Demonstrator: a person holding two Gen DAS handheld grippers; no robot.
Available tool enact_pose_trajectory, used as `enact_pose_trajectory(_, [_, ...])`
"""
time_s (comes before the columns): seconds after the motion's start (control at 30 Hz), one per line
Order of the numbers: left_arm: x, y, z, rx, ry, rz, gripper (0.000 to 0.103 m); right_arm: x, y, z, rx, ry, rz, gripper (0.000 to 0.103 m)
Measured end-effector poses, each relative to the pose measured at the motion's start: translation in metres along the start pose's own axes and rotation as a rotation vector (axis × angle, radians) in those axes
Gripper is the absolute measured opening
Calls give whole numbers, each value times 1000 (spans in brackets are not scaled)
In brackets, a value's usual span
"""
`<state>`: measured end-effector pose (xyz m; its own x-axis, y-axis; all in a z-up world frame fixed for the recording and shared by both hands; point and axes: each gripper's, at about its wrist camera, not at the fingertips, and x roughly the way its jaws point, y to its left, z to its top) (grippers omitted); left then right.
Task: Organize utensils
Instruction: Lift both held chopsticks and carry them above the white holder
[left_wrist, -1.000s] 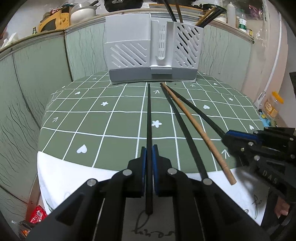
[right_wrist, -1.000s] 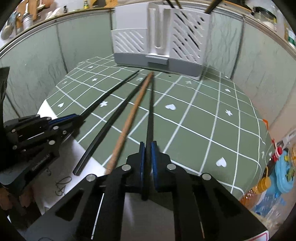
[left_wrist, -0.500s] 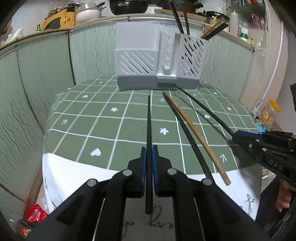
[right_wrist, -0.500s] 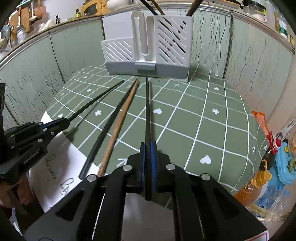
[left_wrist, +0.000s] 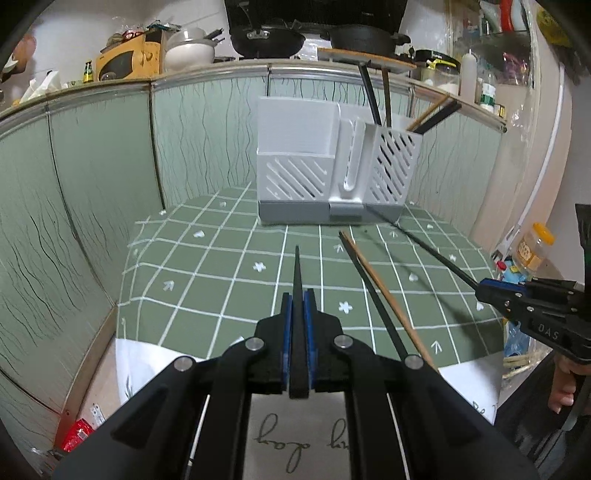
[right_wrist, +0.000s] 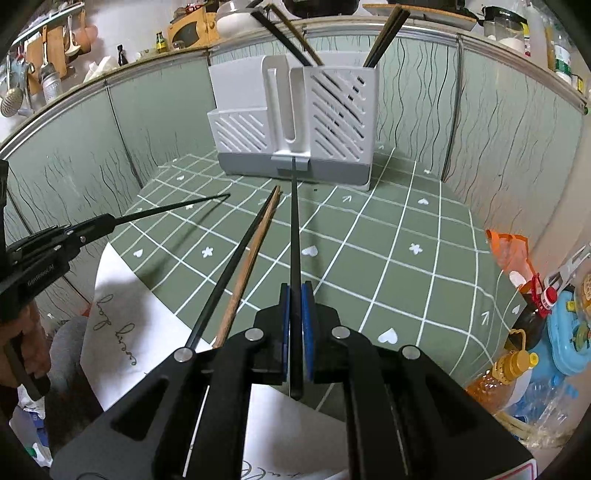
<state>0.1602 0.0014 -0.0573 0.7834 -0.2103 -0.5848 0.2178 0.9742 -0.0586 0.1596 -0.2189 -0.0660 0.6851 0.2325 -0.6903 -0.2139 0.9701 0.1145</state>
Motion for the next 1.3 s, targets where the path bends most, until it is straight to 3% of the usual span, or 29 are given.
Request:
enact_pose_trajectory(0.57, [-29, 4, 43, 29, -73, -42, 8, -45, -5, 38, 5, -118, 8, 6])
enact_pose_trajectory(1.3, [-46, 0, 95, 87, -83, -112, 8, -89, -7, 94, -15, -215, 43, 6])
